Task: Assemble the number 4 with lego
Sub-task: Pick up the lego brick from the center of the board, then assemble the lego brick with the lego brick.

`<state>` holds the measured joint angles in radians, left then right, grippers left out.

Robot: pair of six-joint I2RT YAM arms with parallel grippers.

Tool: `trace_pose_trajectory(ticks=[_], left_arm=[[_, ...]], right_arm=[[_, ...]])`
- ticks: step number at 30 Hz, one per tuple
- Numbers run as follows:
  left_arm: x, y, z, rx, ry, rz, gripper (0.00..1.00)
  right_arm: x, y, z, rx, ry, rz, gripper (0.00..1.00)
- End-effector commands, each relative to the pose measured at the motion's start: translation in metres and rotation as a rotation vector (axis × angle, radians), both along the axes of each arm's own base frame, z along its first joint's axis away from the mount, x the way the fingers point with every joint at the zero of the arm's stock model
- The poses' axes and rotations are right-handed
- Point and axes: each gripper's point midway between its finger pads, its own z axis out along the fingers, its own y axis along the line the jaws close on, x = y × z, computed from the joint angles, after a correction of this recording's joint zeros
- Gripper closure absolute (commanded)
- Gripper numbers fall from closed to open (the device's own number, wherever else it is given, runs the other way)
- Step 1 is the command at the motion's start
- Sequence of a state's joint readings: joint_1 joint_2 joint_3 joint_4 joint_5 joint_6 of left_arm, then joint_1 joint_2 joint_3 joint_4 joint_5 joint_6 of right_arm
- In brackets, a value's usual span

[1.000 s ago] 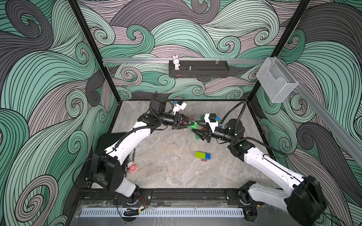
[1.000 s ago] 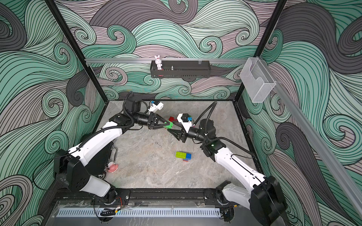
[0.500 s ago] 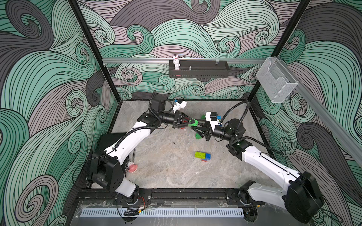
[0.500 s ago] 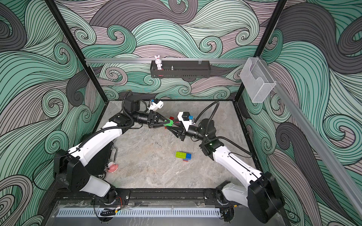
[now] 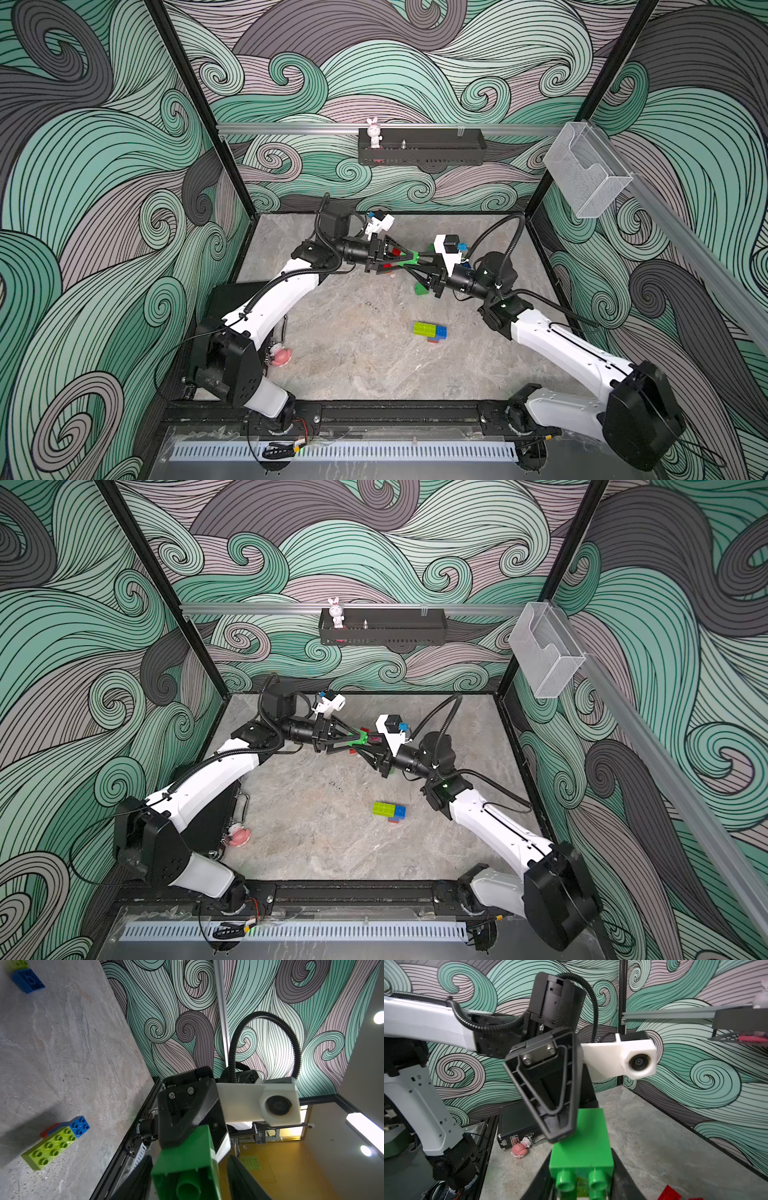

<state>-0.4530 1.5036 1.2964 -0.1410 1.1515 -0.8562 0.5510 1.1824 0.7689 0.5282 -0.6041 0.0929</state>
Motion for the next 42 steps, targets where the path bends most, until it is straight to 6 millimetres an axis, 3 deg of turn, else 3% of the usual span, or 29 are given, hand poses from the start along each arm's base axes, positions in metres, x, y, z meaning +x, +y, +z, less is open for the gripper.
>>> trace_pose_trajectory(ticks=[1,3,6,8,12,14,18,27,33,42], left_arm=[[0.008,0.018,-0.015,0.107,-0.118,0.126,0.17],[0.022,0.039,-0.033,0.241,-0.197,0.284,0.04],[0.043,0.076,-0.078,0.476,-0.231,0.496,0.01],[0.047,0.089,-0.098,0.565,-0.235,0.539,0.01],[0.045,0.099,-0.133,0.709,-0.186,0.522,0.01],[0.044,0.102,-0.145,0.753,-0.151,0.508,0.02],[0.045,0.103,-0.153,0.761,-0.156,0.510,0.01],[0.044,0.118,-0.159,0.825,-0.206,0.548,0.01],[0.045,0.117,-0.159,0.822,-0.201,0.546,0.01],[0.047,0.122,-0.162,0.847,-0.198,0.566,0.01]], right_arm=[[0.009,-0.024,-0.018,-0.071,0.191,-0.167,1.00],[-0.002,-0.044,-0.057,-0.177,0.441,-0.251,1.00],[-0.032,-0.071,-0.107,-0.357,0.782,-0.345,1.00],[-0.056,-0.088,-0.134,-0.470,0.986,-0.395,1.00],[-0.104,-0.116,-0.169,-0.723,1.289,-0.460,1.00],[-0.113,-0.130,-0.175,-0.872,1.320,-0.527,1.00],[-0.113,-0.129,-0.185,-0.989,1.356,-0.572,1.00],[-0.080,-0.100,-0.211,-0.947,1.355,-0.594,1.00],[-0.063,-0.093,-0.214,-0.924,1.349,-0.640,1.00],[-0.061,-0.089,-0.219,-0.852,1.401,-0.708,1.00]])
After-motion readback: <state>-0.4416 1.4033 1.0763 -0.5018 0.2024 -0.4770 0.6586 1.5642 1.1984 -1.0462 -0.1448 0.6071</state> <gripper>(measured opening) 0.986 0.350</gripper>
